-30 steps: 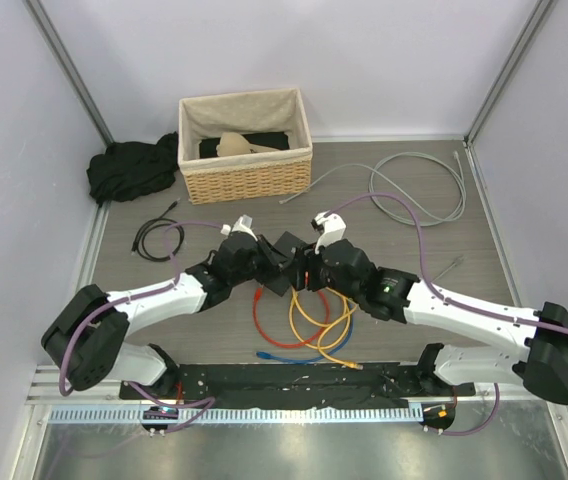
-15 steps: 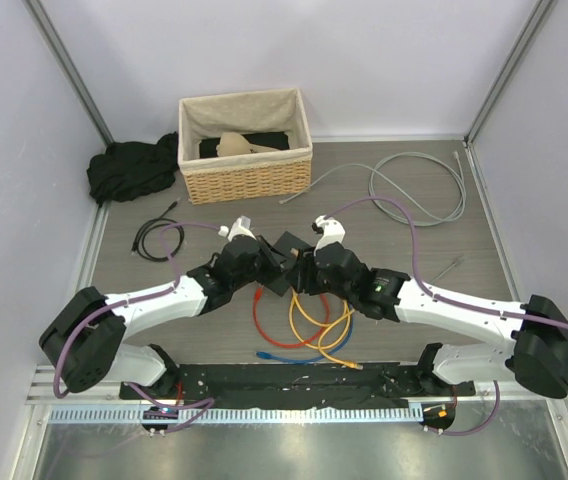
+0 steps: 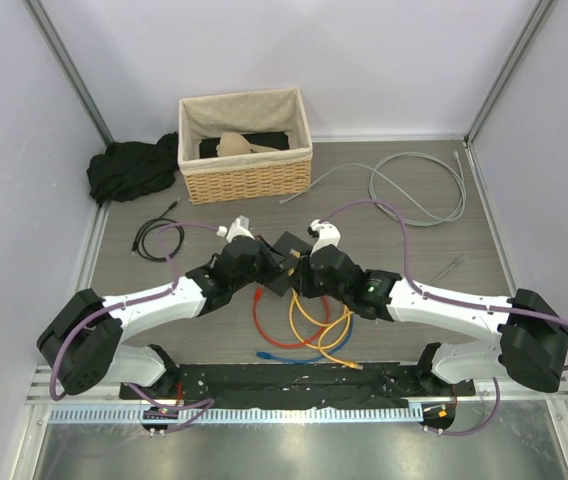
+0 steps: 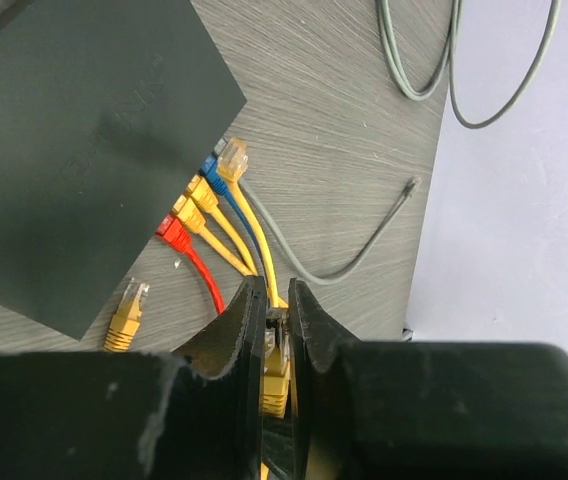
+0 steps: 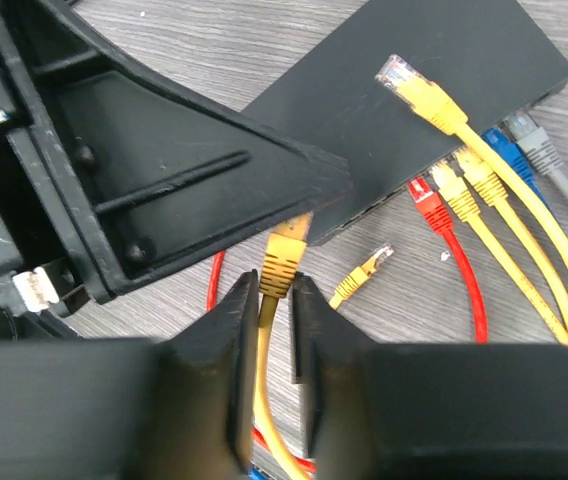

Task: Insert the plug into the switch port
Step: Pick up the connector from the center of the board, then insert the connector into the switch port.

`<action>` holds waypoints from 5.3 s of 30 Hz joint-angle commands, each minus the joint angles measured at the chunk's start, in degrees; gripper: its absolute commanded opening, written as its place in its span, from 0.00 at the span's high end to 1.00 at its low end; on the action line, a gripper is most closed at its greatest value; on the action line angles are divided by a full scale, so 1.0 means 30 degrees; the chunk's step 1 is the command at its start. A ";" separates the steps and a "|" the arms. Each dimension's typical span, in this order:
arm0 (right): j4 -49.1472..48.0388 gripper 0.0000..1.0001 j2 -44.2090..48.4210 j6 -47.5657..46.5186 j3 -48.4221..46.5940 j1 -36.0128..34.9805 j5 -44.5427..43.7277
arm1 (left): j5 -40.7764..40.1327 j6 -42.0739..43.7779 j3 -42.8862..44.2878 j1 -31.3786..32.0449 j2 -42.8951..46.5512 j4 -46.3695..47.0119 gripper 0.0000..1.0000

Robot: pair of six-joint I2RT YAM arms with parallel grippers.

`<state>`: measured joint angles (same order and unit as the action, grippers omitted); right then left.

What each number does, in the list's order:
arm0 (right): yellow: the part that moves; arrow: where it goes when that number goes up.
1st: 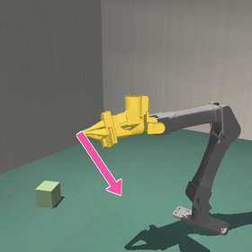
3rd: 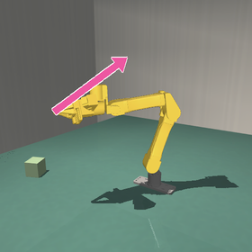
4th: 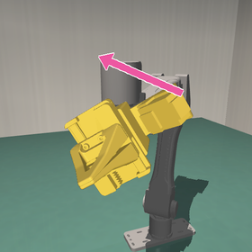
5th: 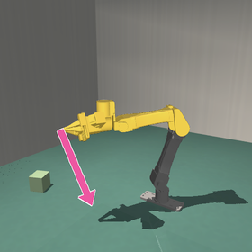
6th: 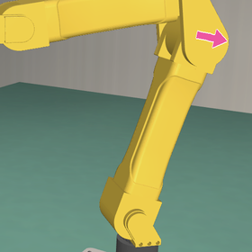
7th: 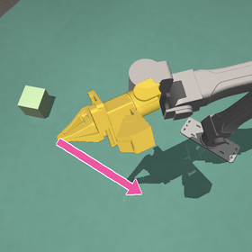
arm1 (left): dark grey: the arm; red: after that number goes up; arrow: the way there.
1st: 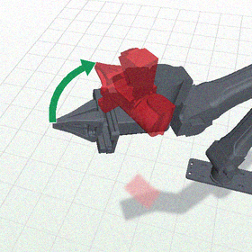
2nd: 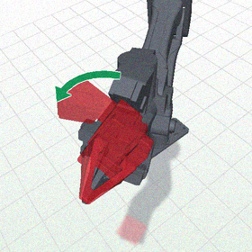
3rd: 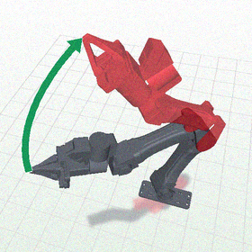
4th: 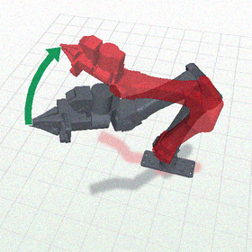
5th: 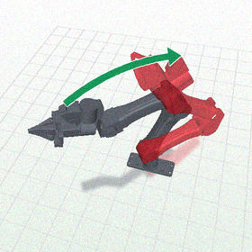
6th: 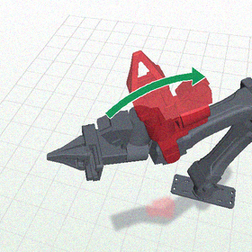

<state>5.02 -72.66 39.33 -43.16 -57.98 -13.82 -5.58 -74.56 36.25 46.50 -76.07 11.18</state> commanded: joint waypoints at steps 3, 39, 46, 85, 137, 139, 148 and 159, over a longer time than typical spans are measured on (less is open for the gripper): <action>-0.1174 0.96 0.0138 -0.1067 0.0000 -0.0040 -0.0693 | -0.0424 0.0362 0.0456 0.0232 0.0397 0.0082 0.95; 0.6181 0.99 0.2894 -1.5132 -0.7034 0.5614 -0.9112 | -0.0600 0.9416 0.2653 -0.3869 0.2273 -0.7477 0.27; 0.1537 0.99 0.1605 -1.4312 -0.1302 0.5585 -0.0293 | -0.0307 1.0058 0.2858 -0.3899 0.1424 -0.7330 0.26; -0.5598 0.99 -0.3700 -1.2465 0.3194 0.3476 0.5694 | 0.4234 1.4571 0.7223 -0.4309 -0.7953 -0.6421 0.23; -0.7853 0.99 -0.4167 -1.5718 0.2550 0.0781 0.0331 | 0.7954 1.6827 0.8278 -0.4280 -1.0472 -0.9439 0.30; -0.7854 0.99 -0.4605 -1.5777 0.2317 0.0781 0.0477 | 0.8188 1.6770 0.8365 -0.4280 -1.0559 -0.9498 0.30; -0.8585 0.99 -0.5107 -1.5454 0.1349 0.0810 0.1180 | 0.9038 1.6418 0.8045 -0.3636 -1.0590 -0.9499 0.31; -0.8877 0.99 -0.5631 -1.5543 0.0030 0.0927 0.0566 | 0.9915 1.4108 0.7342 -0.3139 -1.0209 -0.8504 0.34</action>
<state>-8.54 -88.68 -7.38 -37.41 -55.29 -10.52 13.56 -24.60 62.02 32.95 -104.57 -9.54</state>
